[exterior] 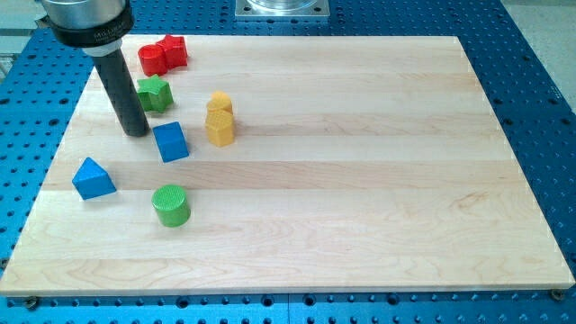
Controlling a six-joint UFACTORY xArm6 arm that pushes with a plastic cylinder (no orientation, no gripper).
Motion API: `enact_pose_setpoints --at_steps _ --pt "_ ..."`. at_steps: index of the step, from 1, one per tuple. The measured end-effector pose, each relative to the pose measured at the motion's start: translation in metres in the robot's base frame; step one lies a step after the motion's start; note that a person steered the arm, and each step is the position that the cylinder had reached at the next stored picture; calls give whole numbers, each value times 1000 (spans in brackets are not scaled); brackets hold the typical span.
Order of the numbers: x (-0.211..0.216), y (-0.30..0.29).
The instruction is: Push the green star into the red circle
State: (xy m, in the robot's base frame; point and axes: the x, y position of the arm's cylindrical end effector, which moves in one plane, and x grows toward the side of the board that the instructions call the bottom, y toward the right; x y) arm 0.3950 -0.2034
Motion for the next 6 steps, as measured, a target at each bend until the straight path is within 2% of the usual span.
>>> enact_pose_setpoints --at_steps 2,5,6 --pt "-30 26" --pt "-64 26" --pt "-32 19"
